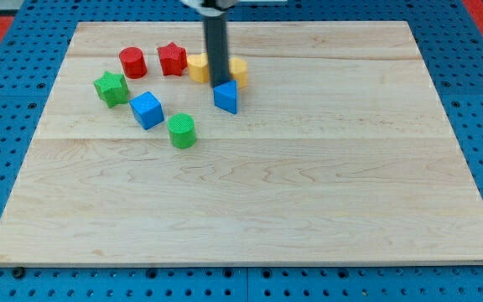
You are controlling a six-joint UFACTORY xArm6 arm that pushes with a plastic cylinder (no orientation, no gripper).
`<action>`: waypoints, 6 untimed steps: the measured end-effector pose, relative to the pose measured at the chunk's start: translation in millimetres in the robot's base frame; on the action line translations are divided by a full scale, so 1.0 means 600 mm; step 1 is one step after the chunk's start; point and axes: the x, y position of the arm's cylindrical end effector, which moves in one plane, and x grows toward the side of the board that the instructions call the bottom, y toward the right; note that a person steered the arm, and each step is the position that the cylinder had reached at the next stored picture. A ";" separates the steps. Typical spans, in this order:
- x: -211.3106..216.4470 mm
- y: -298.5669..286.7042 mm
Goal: Push the yellow heart into the red star
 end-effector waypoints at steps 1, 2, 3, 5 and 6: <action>-0.068 0.084; -0.044 0.041; -0.036 -0.058; -0.011 -0.107; -0.005 -0.200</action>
